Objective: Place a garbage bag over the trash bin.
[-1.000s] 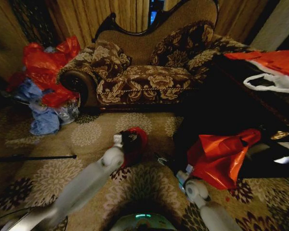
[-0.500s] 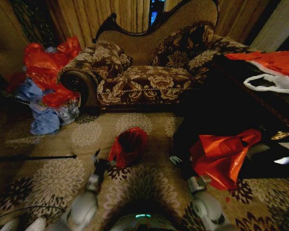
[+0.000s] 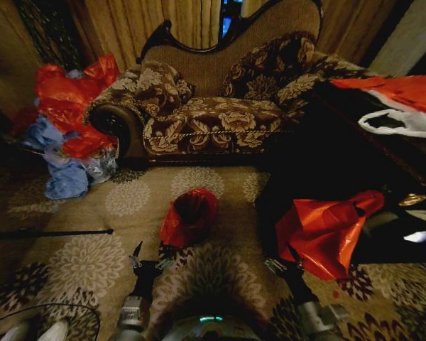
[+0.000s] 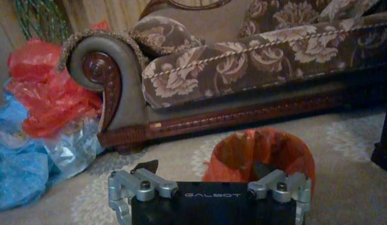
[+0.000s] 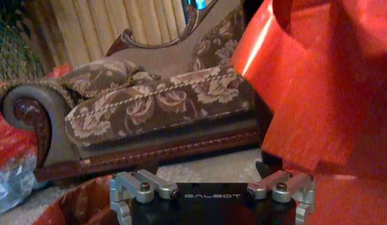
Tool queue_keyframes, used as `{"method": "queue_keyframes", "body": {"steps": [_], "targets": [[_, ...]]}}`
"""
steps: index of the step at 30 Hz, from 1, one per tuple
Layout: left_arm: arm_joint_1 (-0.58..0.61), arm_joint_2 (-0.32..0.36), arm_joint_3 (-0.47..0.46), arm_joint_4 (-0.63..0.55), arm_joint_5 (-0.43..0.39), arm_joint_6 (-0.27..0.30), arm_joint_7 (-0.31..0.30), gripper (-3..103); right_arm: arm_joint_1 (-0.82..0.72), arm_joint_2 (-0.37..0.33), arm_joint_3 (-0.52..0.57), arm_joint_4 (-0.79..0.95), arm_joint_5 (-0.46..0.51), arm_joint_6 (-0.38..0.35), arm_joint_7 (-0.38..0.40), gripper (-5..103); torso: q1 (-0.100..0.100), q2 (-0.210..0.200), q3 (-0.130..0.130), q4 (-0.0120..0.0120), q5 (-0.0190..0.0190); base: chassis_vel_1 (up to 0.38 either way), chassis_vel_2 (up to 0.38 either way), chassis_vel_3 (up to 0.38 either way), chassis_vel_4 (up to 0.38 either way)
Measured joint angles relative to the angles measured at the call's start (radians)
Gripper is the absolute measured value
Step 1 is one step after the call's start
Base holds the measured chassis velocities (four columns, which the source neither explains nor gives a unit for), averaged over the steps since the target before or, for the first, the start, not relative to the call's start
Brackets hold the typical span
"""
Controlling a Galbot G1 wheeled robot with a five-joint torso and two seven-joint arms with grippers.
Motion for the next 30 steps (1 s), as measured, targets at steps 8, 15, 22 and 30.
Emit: {"method": "queue_keyframes", "body": {"steps": [8, 15, 22, 30], "targets": [[0.024, 0.000, 0.009, -0.031, -0.007, 0.010, 0.001, 100, -0.003, -0.002, 0.011, 0.035, -0.011, -0.009, 0.015, 100, 0.000, 0.000, 0.000, 0.0001, 0.0001, 0.000, 0.000, 0.000, 0.000], [0.068, 0.011, 0.008, -0.088, -0.056, 0.019, 0.017, 100, 0.023, 0.000, 0.025, 0.040, -0.049, -0.035, 0.065, 100, 0.000, 0.000, 0.000, 0.0001, 0.0001, 0.000, 0.000, 0.000, 0.000], [0.124, 0.063, -0.088, -0.118, -0.083, -0.001, 0.112, 100, 0.045, 0.022, 0.042, -0.001, -0.090, -0.026, 0.062, 100, 0.000, 0.000, 0.000, 0.0002, -0.0001, 0.000, 0.000, 0.000, 0.000], [0.066, 0.048, -0.316, -0.095, -0.206, -0.042, 0.296, 100, 0.049, 0.025, 0.032, -0.013, -0.093, -0.022, 0.063, 100, 0.000, 0.000, 0.000, 0.0001, 0.0000, 0.000, 0.000, 0.000, 0.000]]}}
